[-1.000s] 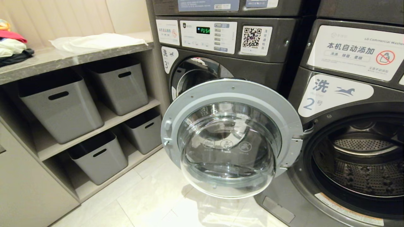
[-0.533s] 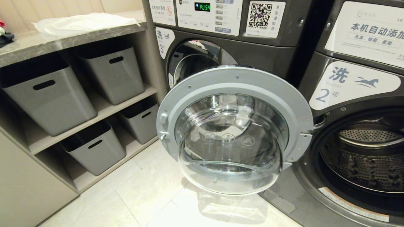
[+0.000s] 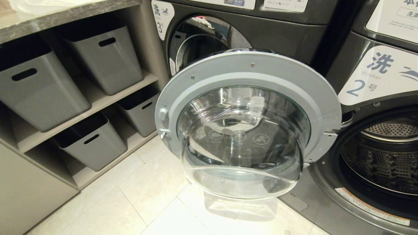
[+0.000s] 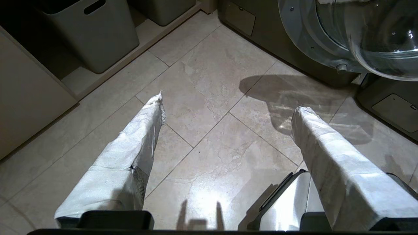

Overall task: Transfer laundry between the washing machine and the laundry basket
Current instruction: Pick a cloth and place it into the basket

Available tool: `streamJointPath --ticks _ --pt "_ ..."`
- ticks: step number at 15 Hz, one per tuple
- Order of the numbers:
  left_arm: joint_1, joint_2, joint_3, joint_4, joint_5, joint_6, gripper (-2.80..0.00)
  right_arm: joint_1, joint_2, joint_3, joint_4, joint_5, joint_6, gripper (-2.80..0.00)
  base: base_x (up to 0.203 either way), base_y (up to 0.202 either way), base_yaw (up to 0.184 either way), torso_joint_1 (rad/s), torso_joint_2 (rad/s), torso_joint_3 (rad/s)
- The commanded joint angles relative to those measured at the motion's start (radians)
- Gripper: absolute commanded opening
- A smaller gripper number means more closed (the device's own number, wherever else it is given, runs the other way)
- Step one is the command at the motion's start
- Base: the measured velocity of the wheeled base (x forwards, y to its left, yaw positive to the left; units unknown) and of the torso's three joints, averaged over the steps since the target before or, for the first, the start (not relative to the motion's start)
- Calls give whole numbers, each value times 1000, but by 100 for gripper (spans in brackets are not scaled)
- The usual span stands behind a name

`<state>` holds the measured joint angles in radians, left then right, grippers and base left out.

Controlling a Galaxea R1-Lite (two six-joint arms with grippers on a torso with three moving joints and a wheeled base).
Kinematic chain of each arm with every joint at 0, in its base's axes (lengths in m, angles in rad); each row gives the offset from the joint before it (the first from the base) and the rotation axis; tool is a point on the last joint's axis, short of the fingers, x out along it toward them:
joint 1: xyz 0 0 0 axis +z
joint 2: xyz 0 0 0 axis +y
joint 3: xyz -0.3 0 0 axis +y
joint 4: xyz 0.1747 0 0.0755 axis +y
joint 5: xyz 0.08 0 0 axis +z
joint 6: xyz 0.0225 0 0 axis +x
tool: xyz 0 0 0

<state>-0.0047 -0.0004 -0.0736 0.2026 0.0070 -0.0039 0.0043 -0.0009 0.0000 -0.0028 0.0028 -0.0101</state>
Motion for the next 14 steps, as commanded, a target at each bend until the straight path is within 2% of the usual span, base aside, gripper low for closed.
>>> streamJointPath --ticks 1,7,10,14 --pt "0 -3 0 1 -1 -1 0 0 -1 0 0 0 -1 -280 0 0 0 4 7 -198" --pt "0 -3 -2 1 1 -1 0 0 -1 0 1 -6 10 -280 0 0 0 6 2 -108" --pt "0 -1 0 1 1 -2 0 1 -1 -1 4 0 -26 -280 0 0 0 0 0 0" --pt "0 -1 0 1 1 -2 0 0 -1 0 1 -9 28 -280 0 0 0 0 0 0"
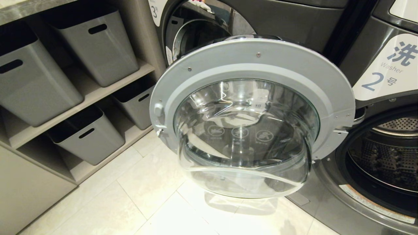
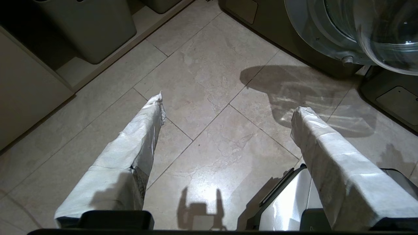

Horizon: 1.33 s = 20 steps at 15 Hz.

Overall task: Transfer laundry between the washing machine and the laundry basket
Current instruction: Pick a cloth and place it into the basket

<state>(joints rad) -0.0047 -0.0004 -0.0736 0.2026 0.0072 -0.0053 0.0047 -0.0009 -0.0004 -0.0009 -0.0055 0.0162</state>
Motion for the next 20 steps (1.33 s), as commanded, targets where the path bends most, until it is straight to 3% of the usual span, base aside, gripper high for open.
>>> streamJointPath --ticks 1,20 --pt "0 -3 0 1 0 -1 0 0 -1 0 -1 -1 2 -280 0 0 0 0 0 0" --pt "0 -2 0 1 0 -1 0 0 -1 0 -1 2 -7 -280 0 0 0 0 0 0"
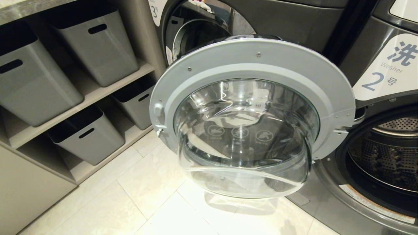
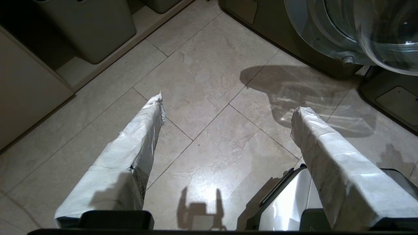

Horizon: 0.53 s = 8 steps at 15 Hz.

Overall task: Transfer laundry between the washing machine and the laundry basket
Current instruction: Pick a cloth and place it into the basket

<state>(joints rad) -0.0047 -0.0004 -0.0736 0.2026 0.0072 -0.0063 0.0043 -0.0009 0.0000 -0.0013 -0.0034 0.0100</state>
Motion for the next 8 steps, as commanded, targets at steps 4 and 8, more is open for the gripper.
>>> streamJointPath --ticks 4,8 --pt "0 -1 0 1 0 -1 0 0 -1 0 0 0 1 -280 0 0 0 0 0 0" --pt "0 -3 0 1 0 -1 0 1 -1 0 0 0 1 -280 0 0 0 0 0 0"
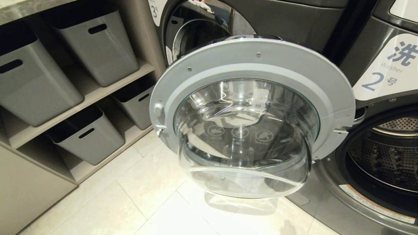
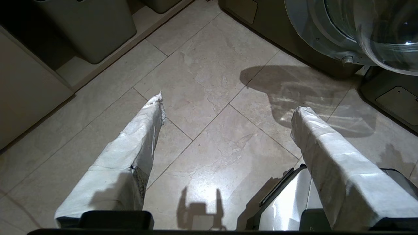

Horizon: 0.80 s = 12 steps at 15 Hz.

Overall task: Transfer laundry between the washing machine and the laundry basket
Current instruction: Pick a cloth and place it into the basket

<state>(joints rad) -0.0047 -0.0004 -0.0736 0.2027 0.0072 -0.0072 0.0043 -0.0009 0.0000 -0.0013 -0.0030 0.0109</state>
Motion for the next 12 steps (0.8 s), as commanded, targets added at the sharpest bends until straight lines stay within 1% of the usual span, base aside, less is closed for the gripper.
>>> streamJointPath --ticks 1,12 --pt "0 -2 0 1 0 0 0 0 -1 0 0 0 0 -280 0 0 0 0 0 0" --pt "0 -3 0 1 0 1 0 0 -1 0 0 1 -8 -280 0 0 0 0 0 0"
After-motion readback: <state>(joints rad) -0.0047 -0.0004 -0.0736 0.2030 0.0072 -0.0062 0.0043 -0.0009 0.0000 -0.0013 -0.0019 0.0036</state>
